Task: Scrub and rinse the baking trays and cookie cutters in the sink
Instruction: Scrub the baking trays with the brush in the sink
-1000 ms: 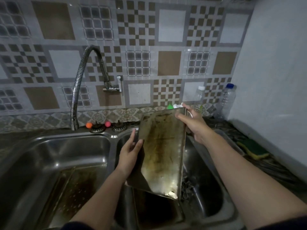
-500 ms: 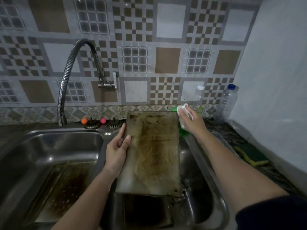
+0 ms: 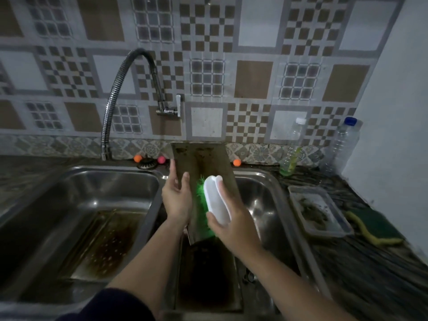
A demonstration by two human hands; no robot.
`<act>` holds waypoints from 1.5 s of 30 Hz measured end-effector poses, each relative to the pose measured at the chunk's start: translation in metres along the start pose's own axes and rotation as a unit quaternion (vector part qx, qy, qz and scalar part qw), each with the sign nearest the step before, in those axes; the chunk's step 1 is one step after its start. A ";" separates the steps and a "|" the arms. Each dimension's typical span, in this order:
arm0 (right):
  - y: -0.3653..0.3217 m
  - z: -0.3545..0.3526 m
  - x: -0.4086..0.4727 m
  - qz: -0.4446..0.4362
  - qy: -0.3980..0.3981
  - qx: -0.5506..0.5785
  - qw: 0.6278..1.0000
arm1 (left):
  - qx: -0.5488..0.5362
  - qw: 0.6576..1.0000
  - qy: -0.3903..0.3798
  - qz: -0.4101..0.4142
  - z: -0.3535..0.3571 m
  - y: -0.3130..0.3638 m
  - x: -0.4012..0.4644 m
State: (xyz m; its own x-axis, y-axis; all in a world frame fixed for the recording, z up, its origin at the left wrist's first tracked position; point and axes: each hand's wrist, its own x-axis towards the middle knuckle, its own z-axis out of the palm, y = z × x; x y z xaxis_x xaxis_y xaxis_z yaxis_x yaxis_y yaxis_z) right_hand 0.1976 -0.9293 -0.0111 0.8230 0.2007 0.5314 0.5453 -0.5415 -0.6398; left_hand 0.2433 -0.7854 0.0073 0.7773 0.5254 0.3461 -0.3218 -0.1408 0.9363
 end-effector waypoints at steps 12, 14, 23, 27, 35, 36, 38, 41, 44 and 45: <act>-0.049 -0.002 0.011 -0.015 -0.031 -0.027 0.999 | -0.026 1.000 0.008 0.002 -0.018 0.021 0.025; -0.044 0.003 0.011 0.011 -0.006 -0.015 1.000 | -0.037 0.999 -0.022 0.004 -0.023 0.019 0.024; -0.051 0.002 0.077 0.175 0.031 -0.047 0.983 | -0.073 0.993 -0.084 0.024 -0.046 0.023 0.042; -0.045 0.033 0.011 0.199 -0.004 -0.117 0.973 | 0.006 0.998 -0.067 0.005 -0.072 0.021 0.060; -0.092 0.012 0.051 0.242 0.115 -0.038 0.963 | 0.105 0.986 -0.086 0.099 -0.076 0.037 0.045; -0.099 0.016 0.047 0.244 0.100 -0.059 0.963 | 0.103 0.987 -0.082 0.089 -0.074 0.041 0.045; -0.108 0.028 0.034 0.249 0.060 -0.107 0.961 | 0.107 0.990 -0.070 0.062 -0.070 0.050 0.049; -0.120 0.045 0.018 0.247 0.044 -0.154 0.956 | 0.157 0.984 -0.062 0.053 -0.068 0.060 0.056; -0.128 0.051 0.014 0.227 0.037 -0.212 0.950 | 0.185 0.979 -0.076 0.034 -0.069 0.064 0.057; -0.128 0.053 0.013 0.214 0.032 -0.238 0.947 | 0.189 0.978 -0.084 0.025 -0.068 0.064 0.057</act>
State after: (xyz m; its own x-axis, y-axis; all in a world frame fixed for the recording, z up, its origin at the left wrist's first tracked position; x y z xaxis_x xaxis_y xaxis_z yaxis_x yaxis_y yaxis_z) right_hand 0.1469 -0.8140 0.0488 0.9323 -0.1621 0.3234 0.0180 -0.8720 -0.4891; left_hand 0.2298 -0.7077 0.0830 0.8540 0.3687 0.3671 -0.1639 -0.4789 0.8624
